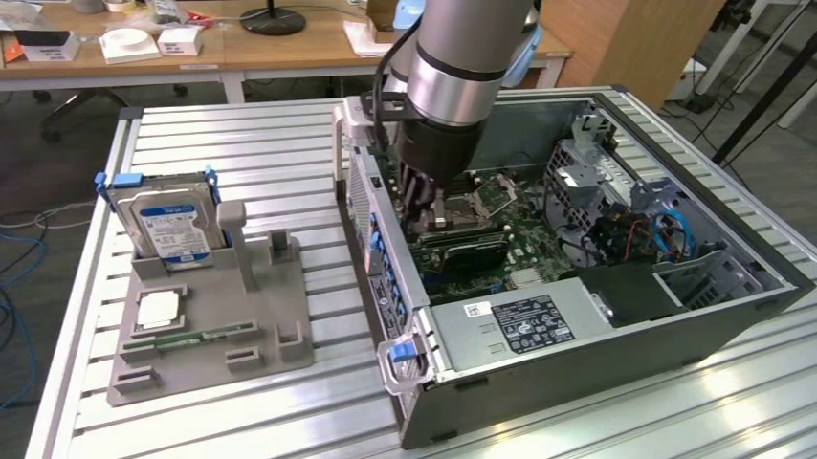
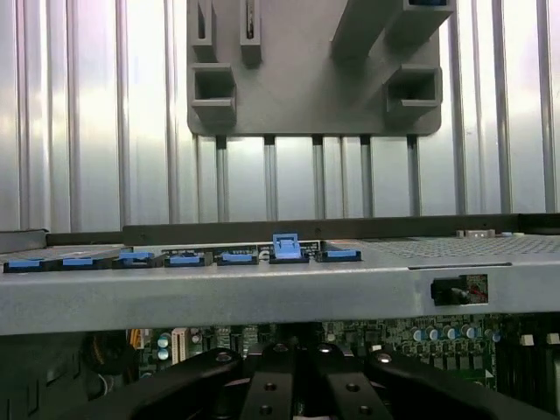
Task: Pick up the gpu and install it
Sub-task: 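Press down on the gpu until it lock into place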
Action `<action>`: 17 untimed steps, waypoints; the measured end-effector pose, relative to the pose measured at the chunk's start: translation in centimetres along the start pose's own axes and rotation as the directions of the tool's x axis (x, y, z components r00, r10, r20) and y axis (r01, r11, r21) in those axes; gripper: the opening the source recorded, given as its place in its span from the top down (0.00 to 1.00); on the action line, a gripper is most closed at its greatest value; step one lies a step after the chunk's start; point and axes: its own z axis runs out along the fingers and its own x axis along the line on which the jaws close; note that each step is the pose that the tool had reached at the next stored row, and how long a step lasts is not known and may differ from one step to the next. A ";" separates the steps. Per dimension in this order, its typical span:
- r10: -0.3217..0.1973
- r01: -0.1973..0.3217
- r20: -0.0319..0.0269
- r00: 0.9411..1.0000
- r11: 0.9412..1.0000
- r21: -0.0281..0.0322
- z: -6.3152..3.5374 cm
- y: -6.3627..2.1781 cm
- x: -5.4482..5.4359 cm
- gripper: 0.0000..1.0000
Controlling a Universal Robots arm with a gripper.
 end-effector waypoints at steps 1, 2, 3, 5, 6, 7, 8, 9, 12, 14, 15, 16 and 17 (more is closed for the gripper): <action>0.000 0.000 0.000 1.000 1.000 -0.001 0.00 0.03 0.0 0.89; 0.000 0.000 0.001 1.000 1.000 -0.003 0.00 0.05 0.0 0.89; 0.000 0.000 0.001 1.000 1.000 -0.005 -0.01 0.06 0.0 0.89; 0.000 0.000 0.001 1.000 1.000 -0.005 -0.04 0.06 0.0 0.89; 0.000 0.000 0.002 1.000 1.000 -0.005 -0.16 0.08 0.0 0.89; 0.000 0.000 0.002 1.000 1.000 -0.005 -0.35 0.10 0.0 0.89; 0.000 0.000 0.002 1.000 1.000 -0.006 -0.51 0.12 0.0 0.89; 0.001 0.000 0.002 1.000 1.000 -0.006 -0.59 0.13 0.0 0.89; 0.000 0.000 0.002 1.000 1.000 -0.006 -0.57 0.17 0.0 0.89; 0.000 0.000 0.002 1.000 1.000 -0.007 -0.57 0.35 0.0 0.89; 0.000 0.000 0.002 1.000 1.000 -0.008 -0.56 0.42 0.0 0.89; 0.000 0.000 0.002 1.000 1.000 -0.010 -0.56 0.45 0.0 0.89; 0.000 0.000 0.002 1.000 1.000 -0.011 -0.55 0.46 0.0 0.89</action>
